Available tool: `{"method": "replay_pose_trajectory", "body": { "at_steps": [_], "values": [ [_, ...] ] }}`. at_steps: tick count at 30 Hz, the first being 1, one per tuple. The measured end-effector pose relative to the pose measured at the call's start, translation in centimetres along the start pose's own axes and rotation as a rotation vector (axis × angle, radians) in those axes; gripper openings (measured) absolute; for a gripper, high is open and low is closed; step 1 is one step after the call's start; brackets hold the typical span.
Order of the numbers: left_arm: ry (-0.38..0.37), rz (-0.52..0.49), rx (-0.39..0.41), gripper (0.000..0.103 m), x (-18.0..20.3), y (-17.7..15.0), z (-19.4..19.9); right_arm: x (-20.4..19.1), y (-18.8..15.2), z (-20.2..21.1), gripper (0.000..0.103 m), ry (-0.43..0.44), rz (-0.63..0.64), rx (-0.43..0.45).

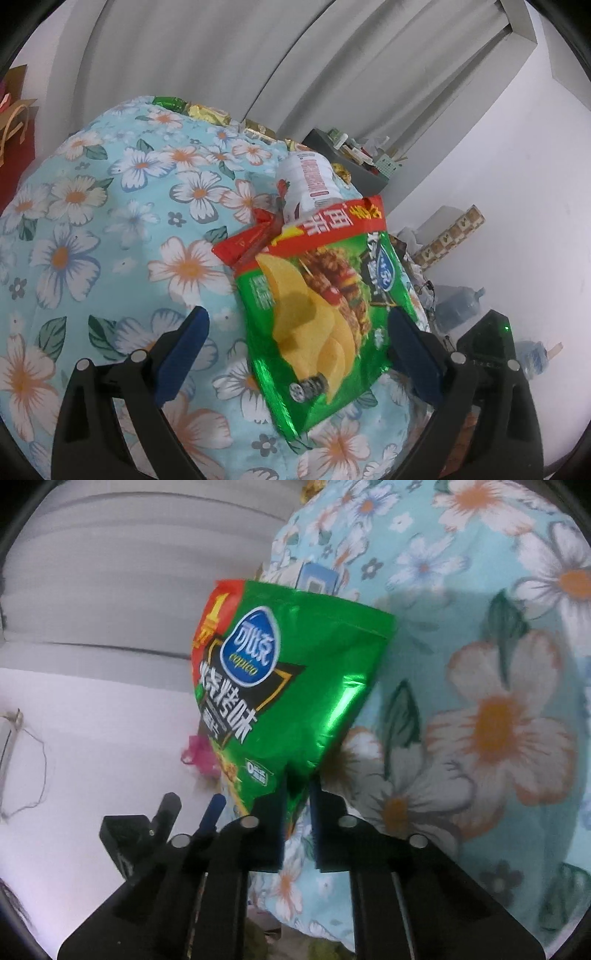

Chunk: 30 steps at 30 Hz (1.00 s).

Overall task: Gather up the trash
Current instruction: 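Grasp the white drink bottle with left tool while right tool grasps green chip bag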

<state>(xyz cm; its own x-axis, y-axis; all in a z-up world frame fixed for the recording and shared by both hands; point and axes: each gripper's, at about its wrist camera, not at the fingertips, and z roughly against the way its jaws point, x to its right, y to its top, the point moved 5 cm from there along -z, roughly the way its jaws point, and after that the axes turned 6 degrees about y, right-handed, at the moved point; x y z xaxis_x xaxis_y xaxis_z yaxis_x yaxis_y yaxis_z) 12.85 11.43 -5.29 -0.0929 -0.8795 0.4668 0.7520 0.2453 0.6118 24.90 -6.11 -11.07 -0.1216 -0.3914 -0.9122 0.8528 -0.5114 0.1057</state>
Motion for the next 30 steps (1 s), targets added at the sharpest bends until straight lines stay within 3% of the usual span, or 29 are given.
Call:
{"method": "replay_pose_trajectory", "body": {
  "at_steps": [7,10,14,15,18,21,25,26,30],
  "values": [
    [-0.025,-0.057,0.018,0.093,1.6,-0.1,0.2,1.3,-0.6,4.0,0.004,-0.015,0.011,-0.104],
    [-0.052,-0.097,0.006,0.086,2.8,-0.5,-0.1,1.8,-1.7,5.9,0.005,-0.037,0.034,-0.131],
    [-0.048,-0.152,-0.051,0.075,4.1,-1.9,-1.7,2.3,-1.6,7.3,0.011,-0.055,0.03,-0.095],
    [-0.036,-0.172,-0.069,0.072,4.4,-2.4,-2.3,2.1,-1.8,8.1,0.014,-0.037,0.018,-0.074],
    [0.005,-0.225,-0.108,0.067,5.1,-3.8,-3.7,1.8,-1.5,8.6,0.036,0.026,0.002,-0.012],
    [0.026,-0.242,-0.117,0.066,5.3,-4.7,-4.4,1.5,-1.2,8.9,0.041,0.047,0.012,0.03],
    [0.038,-0.261,-0.112,0.066,5.5,-4.8,-4.5,1.9,-2.1,8.4,0.037,-0.002,0.002,0.051],
    [0.039,-0.262,-0.111,0.066,5.5,-4.9,-4.5,2.1,-1.6,7.1,0.028,-0.015,-0.001,0.055],
    [0.033,-0.252,-0.105,0.066,5.2,-4.6,-4.2,2.7,-1.1,7.7,0.012,-0.031,-0.008,0.072]
  ]
}}
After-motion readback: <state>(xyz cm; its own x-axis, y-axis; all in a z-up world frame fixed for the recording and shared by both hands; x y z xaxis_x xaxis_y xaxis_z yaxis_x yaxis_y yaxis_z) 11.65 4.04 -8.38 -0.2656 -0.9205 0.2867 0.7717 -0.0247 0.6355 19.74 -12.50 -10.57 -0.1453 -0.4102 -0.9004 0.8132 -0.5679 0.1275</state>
